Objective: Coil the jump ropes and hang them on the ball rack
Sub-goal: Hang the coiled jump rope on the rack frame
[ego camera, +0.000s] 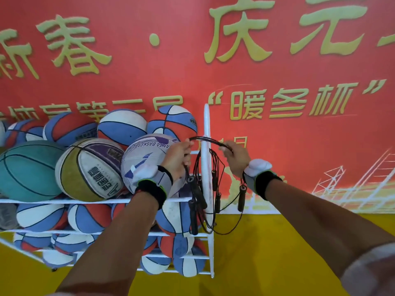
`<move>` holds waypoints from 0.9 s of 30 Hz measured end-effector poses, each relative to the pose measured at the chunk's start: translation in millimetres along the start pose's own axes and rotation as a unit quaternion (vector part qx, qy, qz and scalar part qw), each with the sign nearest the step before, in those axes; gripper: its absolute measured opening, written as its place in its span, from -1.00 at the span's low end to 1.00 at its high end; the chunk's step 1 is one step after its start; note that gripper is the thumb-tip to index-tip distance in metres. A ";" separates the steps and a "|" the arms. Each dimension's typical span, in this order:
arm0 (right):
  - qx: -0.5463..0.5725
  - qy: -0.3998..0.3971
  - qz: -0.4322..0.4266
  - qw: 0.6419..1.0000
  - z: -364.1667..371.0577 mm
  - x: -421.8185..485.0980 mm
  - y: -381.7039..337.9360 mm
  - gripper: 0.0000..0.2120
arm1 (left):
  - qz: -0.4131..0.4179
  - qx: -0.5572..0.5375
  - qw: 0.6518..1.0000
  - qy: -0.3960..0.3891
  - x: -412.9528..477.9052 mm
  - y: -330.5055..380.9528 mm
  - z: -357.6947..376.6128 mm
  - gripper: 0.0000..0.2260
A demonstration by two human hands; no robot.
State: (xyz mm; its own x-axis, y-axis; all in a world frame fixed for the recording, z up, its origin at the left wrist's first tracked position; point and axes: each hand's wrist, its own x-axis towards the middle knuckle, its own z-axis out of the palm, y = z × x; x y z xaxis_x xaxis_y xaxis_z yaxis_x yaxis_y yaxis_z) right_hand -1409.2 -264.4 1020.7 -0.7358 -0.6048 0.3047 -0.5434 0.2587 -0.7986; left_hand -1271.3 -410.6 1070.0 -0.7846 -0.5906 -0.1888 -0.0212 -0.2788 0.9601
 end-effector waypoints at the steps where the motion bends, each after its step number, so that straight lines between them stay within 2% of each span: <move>1: 0.003 0.000 -0.001 1.000 -0.3 14.5 3.4 -0.75 | 0.027 0.047 0.998 0.035 9.5 2.9 4.8 -0.76; 3: -0.002 0.000 0.008 1.000 1.6 32.5 6.6 -0.69 | 0.084 0.178 0.976 0.088 20.4 5.6 6.9 -0.74; 5: -0.014 -0.013 0.019 1.000 1.7 55.7 13.5 -0.71 | 0.144 0.311 0.930 0.135 33.7 3.1 8.4 -0.78; 7: -0.031 -0.032 0.029 0.999 4.2 67.4 14.6 -0.77 | 0.180 0.397 0.883 0.172 39.3 -4.6 2.5 -0.82; 10: -0.033 -0.075 0.024 0.996 10.4 90.7 26.8 -0.81 | 0.243 0.516 0.796 0.200 53.8 -22.6 -0.5 -0.72; 13: -0.051 -0.127 0.046 0.990 13.7 103.6 35.1 -0.83 | 0.306 0.596 0.722 0.171 51.5 -33.5 0.4 -0.72; 15: -0.056 -0.160 0.060 0.984 17.0 110.8 41.4 -0.80 | 0.322 0.623 0.699 0.141 43.9 -39.2 7.0 -0.72; 19: -0.020 -0.165 0.084 0.983 40.8 123.6 76.4 -0.90 | 0.208 0.723 0.652 0.091 41.4 -41.1 15.3 -0.82; 22: -0.011 -0.197 0.093 0.976 45.5 125.1 84.8 -0.70 | 0.177 0.725 0.662 0.071 41.0 -34.1 17.7 -0.84; 25: -0.041 -0.226 0.078 0.970 32.8 116.1 65.2 -0.77 | 0.160 0.752 0.637 0.052 42.0 -25.3 16.8 -0.85; 27: -0.086 -0.230 0.072 0.967 32.7 115.9 62.3 -0.84 | 0.162 0.754 0.635 0.050 41.1 -21.3 18.2 -0.85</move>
State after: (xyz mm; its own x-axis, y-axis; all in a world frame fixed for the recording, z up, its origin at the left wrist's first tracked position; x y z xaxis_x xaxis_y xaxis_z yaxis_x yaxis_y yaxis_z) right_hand -1515.1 -343.0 989.2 -0.5731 -0.8136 -0.0980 -0.5373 0.4633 -0.7047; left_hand -1314.3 -415.1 1045.5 -0.8574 -0.4978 0.1302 -0.4966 0.8669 0.0441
